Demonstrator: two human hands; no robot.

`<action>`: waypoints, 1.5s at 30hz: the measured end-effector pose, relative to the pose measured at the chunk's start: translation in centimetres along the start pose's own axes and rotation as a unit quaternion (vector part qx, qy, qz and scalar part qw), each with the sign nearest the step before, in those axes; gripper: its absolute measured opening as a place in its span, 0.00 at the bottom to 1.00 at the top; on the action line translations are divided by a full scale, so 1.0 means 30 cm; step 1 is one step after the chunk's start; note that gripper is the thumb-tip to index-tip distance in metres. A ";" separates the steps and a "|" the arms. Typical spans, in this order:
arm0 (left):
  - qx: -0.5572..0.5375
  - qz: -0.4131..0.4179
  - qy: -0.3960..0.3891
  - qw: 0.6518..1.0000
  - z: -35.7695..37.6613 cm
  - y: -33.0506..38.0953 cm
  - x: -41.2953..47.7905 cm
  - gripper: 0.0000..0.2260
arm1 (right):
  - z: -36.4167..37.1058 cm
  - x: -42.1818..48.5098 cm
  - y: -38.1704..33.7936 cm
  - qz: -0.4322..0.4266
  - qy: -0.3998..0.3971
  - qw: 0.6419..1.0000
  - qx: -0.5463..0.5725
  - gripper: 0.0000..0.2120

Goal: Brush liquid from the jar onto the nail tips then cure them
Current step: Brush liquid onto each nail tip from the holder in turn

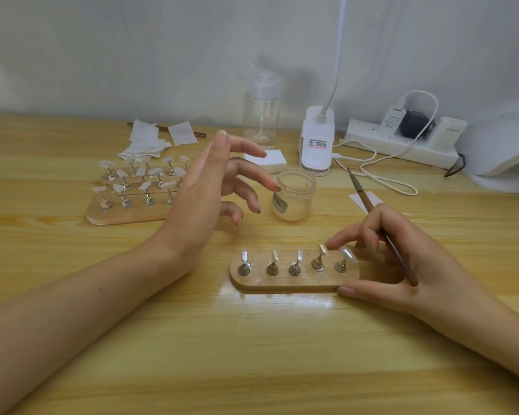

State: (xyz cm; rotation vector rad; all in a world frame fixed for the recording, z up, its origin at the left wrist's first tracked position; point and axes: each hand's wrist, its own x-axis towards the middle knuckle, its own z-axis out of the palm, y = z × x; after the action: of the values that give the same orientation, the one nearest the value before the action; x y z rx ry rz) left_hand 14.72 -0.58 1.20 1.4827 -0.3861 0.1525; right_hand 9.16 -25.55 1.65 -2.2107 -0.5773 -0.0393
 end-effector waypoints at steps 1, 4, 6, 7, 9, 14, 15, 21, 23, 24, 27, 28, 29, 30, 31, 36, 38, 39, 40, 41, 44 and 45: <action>0.004 0.001 0.002 1.000 0.002 0.001 -0.001 0.21 | 0.000 -0.001 -0.003 -0.003 -0.001 1.000 0.001 0.23; 0.007 0.005 0.014 1.000 0.003 0.003 -0.002 0.20 | 0.005 -0.002 -0.016 -0.032 0.021 0.999 -0.011 0.23; 0.015 0.005 0.016 1.000 0.005 0.004 -0.009 0.20 | 0.008 -0.004 -0.022 -0.056 0.045 0.997 -0.031 0.24; 0.024 0.010 0.012 1.000 0.006 0.003 -0.011 0.20 | 0.008 -0.006 -0.024 -0.063 0.056 0.996 -0.039 0.25; 0.056 0.028 0.007 0.998 0.005 -0.001 -0.001 0.20 | 0.008 -0.007 -0.027 -0.069 0.075 0.994 -0.050 0.23; 0.123 0.113 -0.036 0.985 0.009 0.026 -0.043 0.17 | 0.002 -0.004 -0.022 -0.081 0.092 0.991 -0.061 0.20; 0.180 0.113 -0.057 0.975 0.009 0.027 -0.035 0.15 | 0.001 -0.004 -0.021 -0.083 0.094 0.990 -0.065 0.20; 0.486 0.059 -0.314 0.814 0.040 0.020 -0.007 0.36 | -0.009 0.000 -0.006 -0.082 0.108 0.987 -0.081 0.20; 0.461 0.211 -0.237 0.829 0.052 0.043 -0.085 0.38 | -0.011 0.004 -0.001 -0.077 0.110 0.988 -0.081 0.21; 0.437 0.221 -0.233 0.840 0.038 0.036 -0.098 0.38 | -0.012 0.005 0.000 -0.075 0.111 0.988 -0.081 0.21; 0.429 0.177 -0.201 0.863 0.039 0.022 -0.067 0.37 | -0.016 0.008 0.003 -0.074 0.112 0.987 -0.084 0.19; 0.423 0.163 -0.202 0.868 0.037 0.024 -0.055 0.37 | -0.018 0.007 0.005 -0.074 0.112 0.987 -0.087 0.19; 0.414 0.151 -0.202 0.874 0.033 0.021 -0.051 0.37 | -0.019 0.007 0.005 -0.073 0.111 0.987 -0.089 0.19; 0.403 0.139 -0.203 0.882 0.029 0.018 -0.055 0.36 | -0.021 0.006 0.006 -0.072 0.109 0.987 -0.091 0.19; 0.395 0.128 -0.205 0.886 0.027 0.017 -0.062 0.36 | -0.023 0.007 0.008 -0.070 0.108 0.987 -0.093 0.19; 0.391 0.118 -0.198 0.891 0.024 0.016 -0.050 0.36 | -0.030 0.011 0.017 -0.062 0.103 0.988 -0.093 0.19; 0.388 0.113 -0.198 0.893 0.025 0.018 -0.049 0.36 | -0.030 0.014 0.018 -0.064 0.102 0.988 -0.094 0.19; 0.386 0.111 -0.196 0.895 0.026 0.019 -0.048 0.36 | -0.030 0.015 0.018 -0.065 0.102 0.988 -0.093 0.19; 0.382 0.106 -0.196 0.897 0.027 0.022 -0.047 0.35 | -0.030 0.016 0.018 -0.065 0.102 0.988 -0.092 0.19; 0.376 0.102 -0.196 0.900 0.027 0.023 -0.047 0.35 | -0.029 0.018 0.018 -0.065 0.102 0.988 -0.090 0.19; 0.358 0.097 -0.194 0.908 0.028 0.022 -0.044 0.34 | -0.029 0.017 0.021 -0.060 0.103 0.989 -0.085 0.19; 0.351 0.092 -0.194 0.912 0.027 0.020 -0.044 0.33 | -0.030 0.017 0.023 -0.054 0.103 0.990 -0.083 0.19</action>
State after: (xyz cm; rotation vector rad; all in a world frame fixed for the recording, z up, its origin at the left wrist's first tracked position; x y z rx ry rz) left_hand 13.18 -1.13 1.33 2.1969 -0.8585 0.1547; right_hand 10.05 -26.39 1.84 -2.2966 -0.5960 -0.3805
